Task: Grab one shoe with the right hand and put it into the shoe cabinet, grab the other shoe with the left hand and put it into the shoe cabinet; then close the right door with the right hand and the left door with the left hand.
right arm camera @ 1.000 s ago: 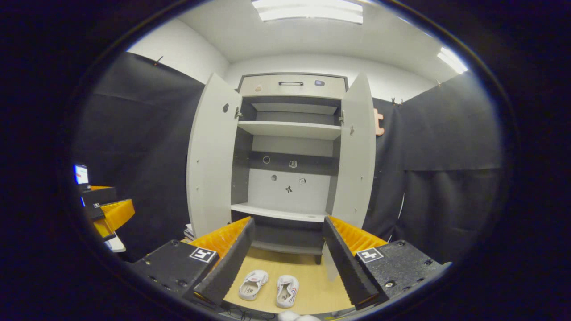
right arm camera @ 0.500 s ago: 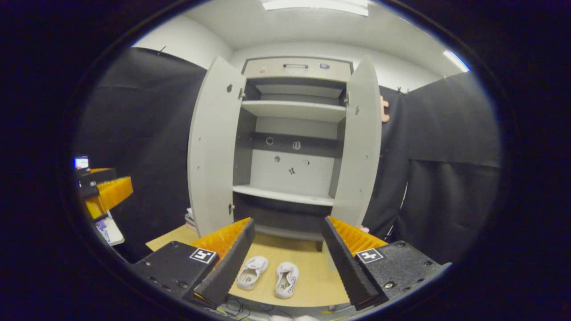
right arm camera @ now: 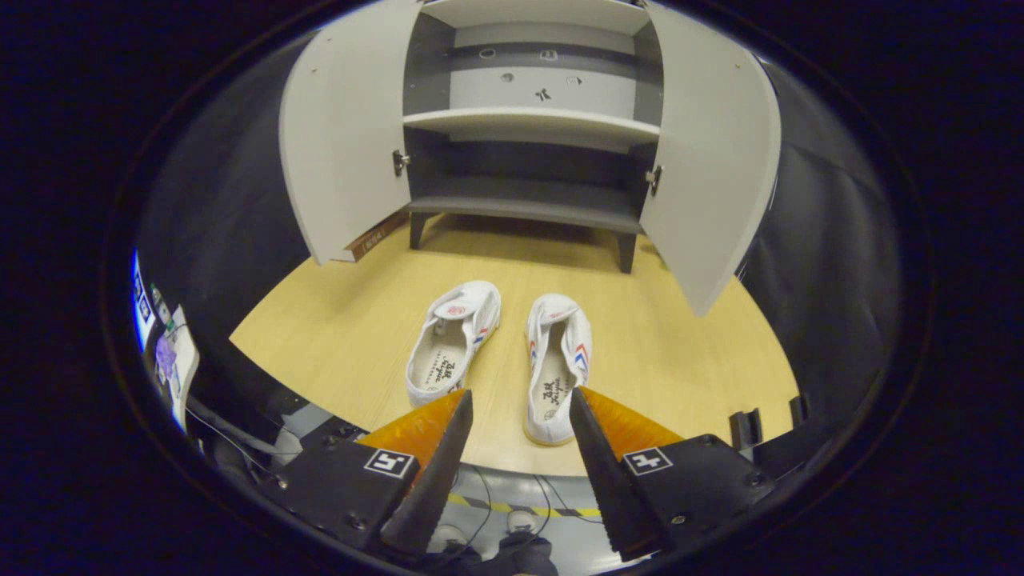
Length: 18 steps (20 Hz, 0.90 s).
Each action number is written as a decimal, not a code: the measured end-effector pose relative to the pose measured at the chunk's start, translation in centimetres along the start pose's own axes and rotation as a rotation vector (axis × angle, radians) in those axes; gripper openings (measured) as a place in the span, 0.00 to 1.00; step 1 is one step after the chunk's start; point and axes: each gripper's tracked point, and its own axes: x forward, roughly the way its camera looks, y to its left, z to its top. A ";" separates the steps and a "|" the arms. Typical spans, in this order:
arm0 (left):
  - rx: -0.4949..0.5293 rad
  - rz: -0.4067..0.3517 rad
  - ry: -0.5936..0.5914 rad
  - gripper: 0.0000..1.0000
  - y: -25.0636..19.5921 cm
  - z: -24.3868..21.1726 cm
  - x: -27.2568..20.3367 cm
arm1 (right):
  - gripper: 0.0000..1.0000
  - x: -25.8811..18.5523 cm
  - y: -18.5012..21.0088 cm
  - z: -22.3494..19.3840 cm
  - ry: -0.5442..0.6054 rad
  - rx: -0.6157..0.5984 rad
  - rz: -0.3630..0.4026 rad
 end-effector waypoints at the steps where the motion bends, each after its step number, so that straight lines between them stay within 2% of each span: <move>1: 0.009 0.011 0.008 0.95 0.3 -0.4 0.0 | 0.79 3.1 -1.0 -0.4 0.019 -0.002 -0.030; 2: 0.013 0.022 0.018 0.95 0.5 -0.7 0.3 | 0.71 4.8 -1.2 -0.6 0.044 0.022 -0.027; 3: 0.013 0.031 0.030 0.95 0.7 -1.0 0.6 | 0.68 6.8 -0.7 -0.9 0.073 0.067 -0.003; 5: 0.018 0.048 0.038 0.95 1.1 -1.3 1.2 | 0.53 9.3 -1.0 -0.5 0.093 0.103 0.004; 6: 0.023 0.062 0.037 0.95 1.4 -1.1 1.5 | 0.58 10.5 -1.4 -0.2 0.092 0.110 -0.005; 8: 0.027 0.081 0.044 0.95 1.5 -1.5 2.1 | 0.55 13.1 -2.5 0.9 0.077 0.116 -0.030; 10: 0.030 0.101 0.049 0.95 1.5 -1.5 2.7 | 0.42 15.1 -1.9 1.5 0.091 0.159 0.000; 11: 0.031 0.107 0.050 0.95 1.3 -1.4 3.1 | 0.31 16.1 -2.4 2.0 0.080 0.149 -0.007; 12: 0.032 0.113 0.056 0.95 1.2 -1.6 3.4 | 0.35 16.7 -2.8 2.3 0.074 0.145 -0.009; 13: 0.035 0.117 0.059 0.95 1.1 -1.6 3.7 | 0.29 17.0 -2.2 2.4 0.085 0.169 0.011; 14: 0.038 0.121 0.060 0.95 0.8 -1.6 4.0 | 0.12 17.0 -2.1 2.4 0.094 0.163 0.007; 16: 0.042 0.127 0.065 0.95 0.5 -1.8 4.4 | 0.06 16.5 -2.4 2.6 0.095 0.146 0.010; 18: 0.038 0.122 0.069 0.96 0.1 -1.9 4.7 | 0.05 15.2 -2.4 3.8 0.086 0.157 0.052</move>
